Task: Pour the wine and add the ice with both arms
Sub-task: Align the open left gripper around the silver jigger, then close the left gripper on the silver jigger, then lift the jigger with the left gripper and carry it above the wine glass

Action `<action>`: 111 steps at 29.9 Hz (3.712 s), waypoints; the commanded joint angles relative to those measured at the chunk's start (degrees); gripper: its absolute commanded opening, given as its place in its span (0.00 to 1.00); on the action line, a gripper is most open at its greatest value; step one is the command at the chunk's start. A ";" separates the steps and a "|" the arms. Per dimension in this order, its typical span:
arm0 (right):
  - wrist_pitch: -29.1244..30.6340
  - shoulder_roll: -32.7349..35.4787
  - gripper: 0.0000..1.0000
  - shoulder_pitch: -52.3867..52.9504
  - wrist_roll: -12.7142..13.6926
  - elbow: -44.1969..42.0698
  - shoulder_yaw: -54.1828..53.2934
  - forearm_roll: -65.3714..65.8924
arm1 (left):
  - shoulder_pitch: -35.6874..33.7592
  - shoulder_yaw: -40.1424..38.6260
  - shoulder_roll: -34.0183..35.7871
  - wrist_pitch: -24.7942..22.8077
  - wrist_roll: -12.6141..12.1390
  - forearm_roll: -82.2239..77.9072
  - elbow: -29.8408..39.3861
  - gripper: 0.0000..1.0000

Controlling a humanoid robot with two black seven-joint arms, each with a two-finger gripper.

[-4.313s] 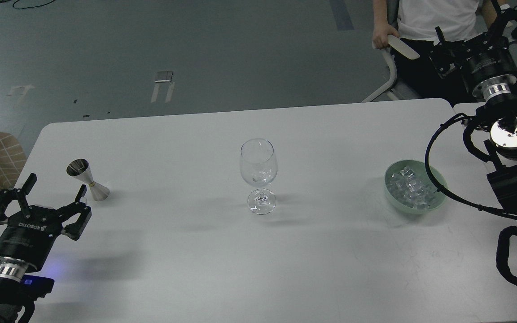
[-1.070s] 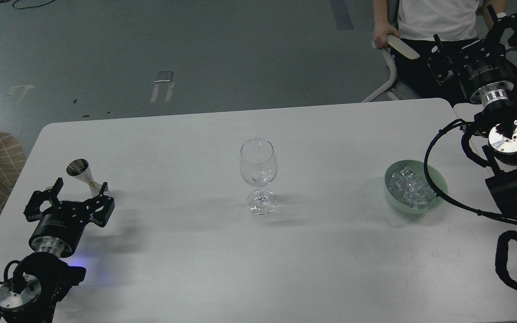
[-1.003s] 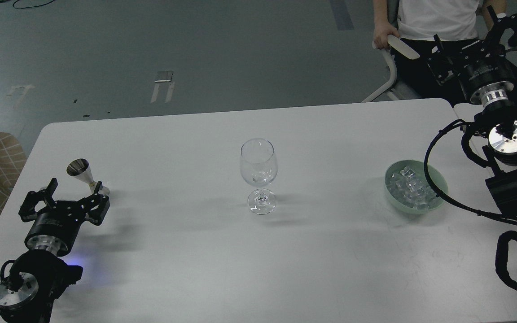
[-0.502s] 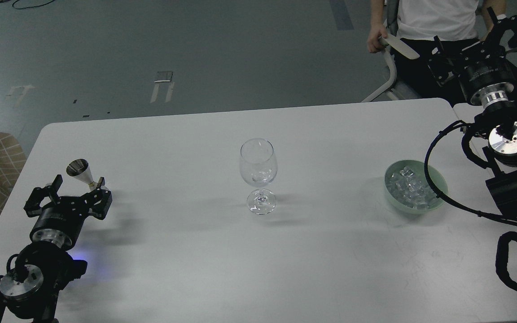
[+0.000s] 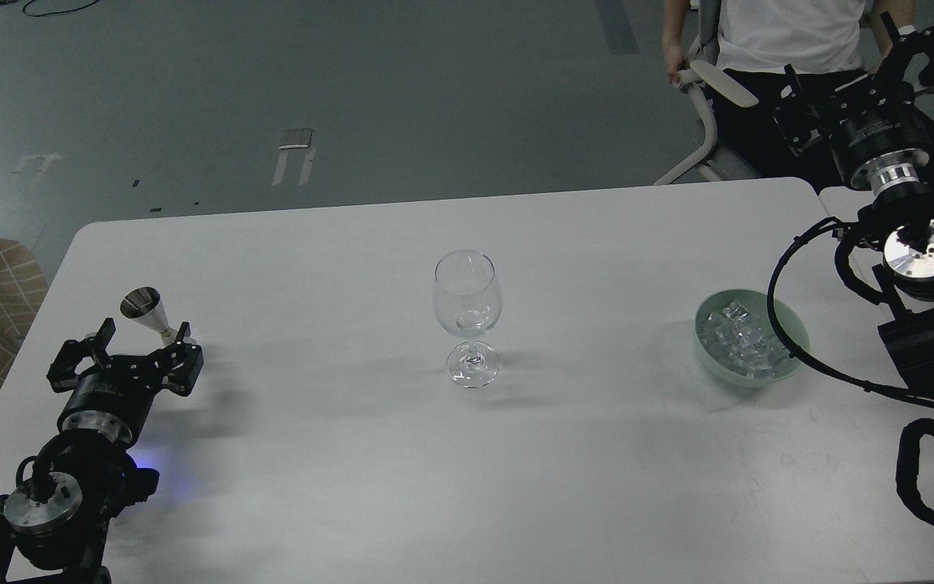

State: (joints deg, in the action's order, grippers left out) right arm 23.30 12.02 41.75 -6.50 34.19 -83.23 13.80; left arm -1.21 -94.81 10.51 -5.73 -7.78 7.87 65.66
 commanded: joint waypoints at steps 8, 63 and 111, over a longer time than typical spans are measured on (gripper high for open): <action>-0.01 0.02 1.00 -0.01 -0.01 -0.09 0.00 0.00 | -2.04 0.59 0.21 -0.42 -0.13 -0.31 -3.60 0.92; -1.59 0.20 1.00 -0.18 -0.01 -0.08 0.08 0.18 | -6.09 1.83 -0.32 -8.32 -0.66 -0.32 -14.77 0.57; -1.59 0.29 1.00 -0.27 0.08 -0.09 0.09 0.18 | -6.88 1.91 -0.41 -11.76 -1.54 -0.32 -13.80 0.17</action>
State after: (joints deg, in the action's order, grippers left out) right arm 21.71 12.30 41.49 -6.50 34.13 -83.09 13.96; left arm -7.99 -92.85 10.26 -17.29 -9.28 7.47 51.51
